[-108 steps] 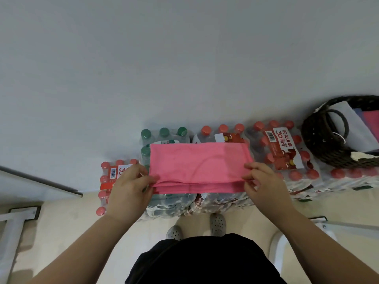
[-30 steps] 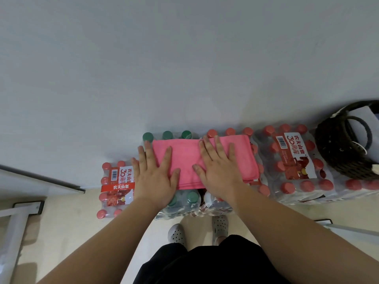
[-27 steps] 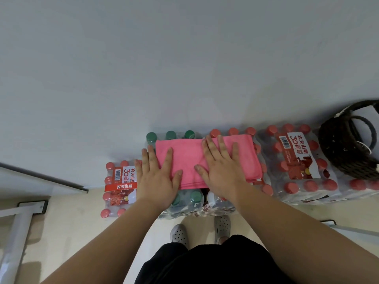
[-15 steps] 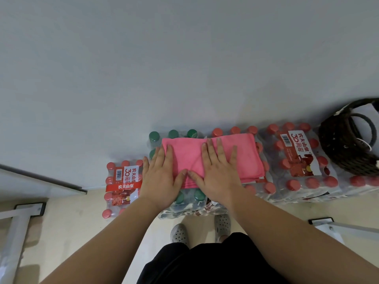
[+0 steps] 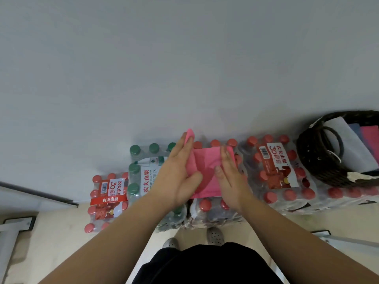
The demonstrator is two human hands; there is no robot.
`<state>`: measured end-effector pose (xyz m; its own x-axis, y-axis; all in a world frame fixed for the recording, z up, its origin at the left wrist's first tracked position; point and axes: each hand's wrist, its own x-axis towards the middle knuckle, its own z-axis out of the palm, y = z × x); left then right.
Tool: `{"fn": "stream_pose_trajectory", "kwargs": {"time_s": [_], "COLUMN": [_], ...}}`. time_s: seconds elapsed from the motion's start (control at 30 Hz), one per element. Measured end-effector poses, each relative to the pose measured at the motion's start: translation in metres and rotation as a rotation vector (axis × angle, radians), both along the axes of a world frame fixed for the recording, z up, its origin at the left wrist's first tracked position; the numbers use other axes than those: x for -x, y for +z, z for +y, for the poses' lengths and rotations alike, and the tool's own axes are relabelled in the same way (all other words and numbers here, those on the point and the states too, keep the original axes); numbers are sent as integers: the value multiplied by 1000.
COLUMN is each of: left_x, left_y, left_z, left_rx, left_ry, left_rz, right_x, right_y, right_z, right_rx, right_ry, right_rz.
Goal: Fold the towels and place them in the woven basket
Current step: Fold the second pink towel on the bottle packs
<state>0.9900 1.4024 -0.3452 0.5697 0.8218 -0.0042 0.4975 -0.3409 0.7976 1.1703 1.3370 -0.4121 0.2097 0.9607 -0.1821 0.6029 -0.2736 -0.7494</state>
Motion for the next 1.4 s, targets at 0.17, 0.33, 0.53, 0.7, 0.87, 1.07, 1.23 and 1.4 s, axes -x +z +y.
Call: {"fn": "stream_pose_trajectory", "kwargs": {"time_s": [0.17, 0.33, 0.53, 0.7, 0.87, 1.07, 1.23, 1.4], "left_x": [-64, -111, -116, -115, -123, -124, -114, -76], "left_y": [-15, -40, -42, -53, -77, -83, -78, -65], "left_z": [-9, -13, -24, -27, -29, -28, -27, -34], "left_rx": [-29, -26, -169, -372, -248, -247, -244, -168], "left_ry": [-109, -152, 8, 74, -39, -52, -30, 398], "left_rz": [146, 348, 321, 731, 911, 931, 764, 353], "right_x": [-39, -68, -90, -98, -105, -109, -95, -70], "right_y": [3, 2, 4, 18, 12, 18, 14, 13], "right_z": [-8, -11, -13, -17, -13, -6, 6, 18], "right_rx": [12, 52, 65, 59, 33, 52, 17, -25], "right_ry": [-107, 16, 99, 214, 422, 535, 550, 507], "right_rz": [518, 604, 577, 440, -8, -261, -411, -550]}}
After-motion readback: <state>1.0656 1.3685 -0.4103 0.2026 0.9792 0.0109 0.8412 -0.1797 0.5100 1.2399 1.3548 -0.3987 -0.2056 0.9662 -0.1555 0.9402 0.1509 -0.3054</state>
